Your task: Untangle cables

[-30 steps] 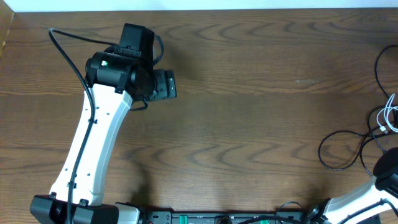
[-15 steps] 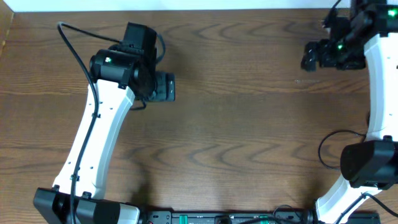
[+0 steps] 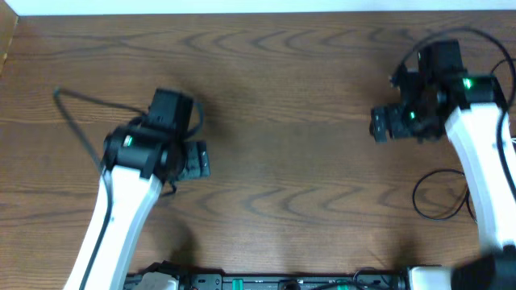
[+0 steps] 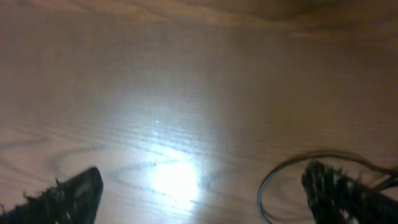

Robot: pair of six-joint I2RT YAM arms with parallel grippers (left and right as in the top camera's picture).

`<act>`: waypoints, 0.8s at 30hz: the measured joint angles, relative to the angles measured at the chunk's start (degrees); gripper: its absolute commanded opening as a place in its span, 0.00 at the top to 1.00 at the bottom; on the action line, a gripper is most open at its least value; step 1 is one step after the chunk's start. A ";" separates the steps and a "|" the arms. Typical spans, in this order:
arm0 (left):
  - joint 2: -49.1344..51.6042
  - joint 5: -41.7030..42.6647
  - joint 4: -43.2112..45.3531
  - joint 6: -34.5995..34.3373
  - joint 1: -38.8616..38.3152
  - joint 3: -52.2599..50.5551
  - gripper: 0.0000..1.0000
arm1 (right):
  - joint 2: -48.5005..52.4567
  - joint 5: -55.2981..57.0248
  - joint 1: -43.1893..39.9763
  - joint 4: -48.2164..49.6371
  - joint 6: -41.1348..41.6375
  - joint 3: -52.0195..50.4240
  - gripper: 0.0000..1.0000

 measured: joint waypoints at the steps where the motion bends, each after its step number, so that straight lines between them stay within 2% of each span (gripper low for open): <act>1: -3.23 0.00 2.32 0.02 0.00 -1.92 0.10 | -3.63 0.04 -0.04 2.99 0.24 -3.54 0.01; 3: -11.58 0.20 8.13 0.07 0.00 -7.48 0.10 | -11.93 0.09 -0.04 7.78 0.48 -10.67 0.01; 6: -25.00 0.26 12.20 0.04 0.00 -13.66 0.10 | -22.14 0.31 -0.04 11.23 0.61 -17.25 0.01; 8: -33.22 0.20 12.46 0.04 0.00 -16.09 0.10 | -29.11 0.35 -0.04 10.88 0.63 -19.87 0.01; 11: -39.34 0.26 12.04 0.04 0.00 -17.07 0.10 | -34.12 0.48 -0.04 8.57 0.63 -20.92 0.01; 15: -43.89 0.22 12.04 0.04 0.00 -17.14 0.10 | -37.77 0.48 -0.04 5.33 0.81 -21.27 0.01; 24: -43.93 0.22 12.04 0.04 0.00 -17.14 0.10 | -37.81 0.66 0.57 3.82 0.85 -21.33 0.01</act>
